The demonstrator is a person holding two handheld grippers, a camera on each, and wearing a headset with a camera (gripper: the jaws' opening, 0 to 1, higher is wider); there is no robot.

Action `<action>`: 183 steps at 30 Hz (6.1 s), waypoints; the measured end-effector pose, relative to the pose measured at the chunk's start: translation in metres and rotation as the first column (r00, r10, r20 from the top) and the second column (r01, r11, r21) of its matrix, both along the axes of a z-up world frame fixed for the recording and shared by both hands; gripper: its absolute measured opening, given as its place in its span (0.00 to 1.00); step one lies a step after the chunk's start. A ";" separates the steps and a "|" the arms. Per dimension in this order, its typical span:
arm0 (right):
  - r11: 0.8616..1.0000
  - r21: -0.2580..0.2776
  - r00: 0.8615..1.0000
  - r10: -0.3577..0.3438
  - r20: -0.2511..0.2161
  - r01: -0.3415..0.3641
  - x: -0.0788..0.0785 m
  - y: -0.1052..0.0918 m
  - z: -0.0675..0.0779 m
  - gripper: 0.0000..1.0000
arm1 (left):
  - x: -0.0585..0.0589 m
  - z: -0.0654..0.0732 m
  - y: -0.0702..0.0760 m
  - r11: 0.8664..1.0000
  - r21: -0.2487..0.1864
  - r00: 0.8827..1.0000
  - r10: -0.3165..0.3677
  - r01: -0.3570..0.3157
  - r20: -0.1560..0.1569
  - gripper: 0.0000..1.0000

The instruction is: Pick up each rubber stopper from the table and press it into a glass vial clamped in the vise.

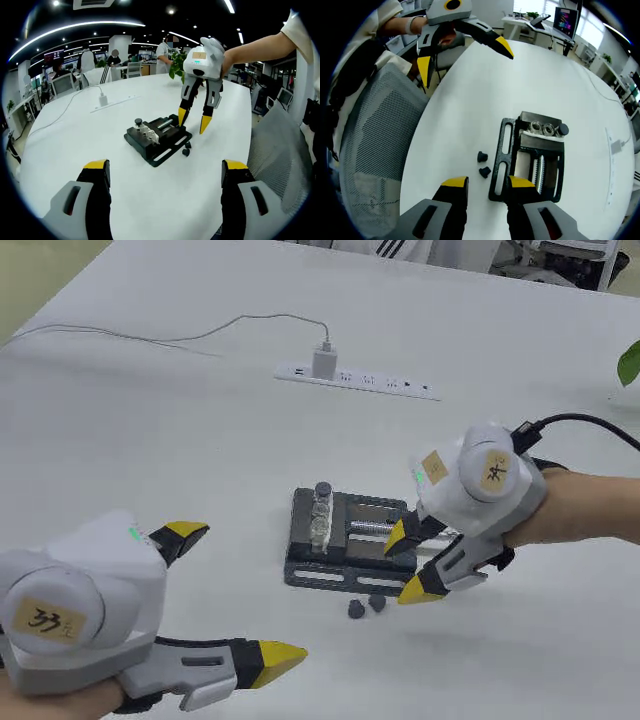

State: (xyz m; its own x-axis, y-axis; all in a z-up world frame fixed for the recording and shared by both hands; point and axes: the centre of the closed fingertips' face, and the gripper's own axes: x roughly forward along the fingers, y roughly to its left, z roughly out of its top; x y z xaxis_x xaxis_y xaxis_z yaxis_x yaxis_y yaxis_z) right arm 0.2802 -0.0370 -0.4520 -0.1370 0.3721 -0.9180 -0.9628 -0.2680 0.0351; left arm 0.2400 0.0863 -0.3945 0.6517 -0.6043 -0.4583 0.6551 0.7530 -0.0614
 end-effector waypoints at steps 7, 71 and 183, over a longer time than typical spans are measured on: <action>0.999 -0.028 0.999 0.027 -0.023 -0.027 -0.002 -0.003 -0.011 0.21 | -0.001 -0.003 0.000 1.000 -0.001 1.000 0.001 -0.001 -0.009 0.91; 0.955 0.055 0.937 -0.274 -0.215 0.291 -0.012 0.018 -0.004 0.00 | -0.003 -0.009 -0.013 0.999 -0.014 0.999 -0.035 0.035 -0.007 0.89; 0.331 0.177 0.315 -0.431 -0.845 0.927 -0.042 0.036 0.117 0.52 | -0.004 0.058 -0.073 0.955 -0.216 0.972 -0.174 0.206 0.158 0.05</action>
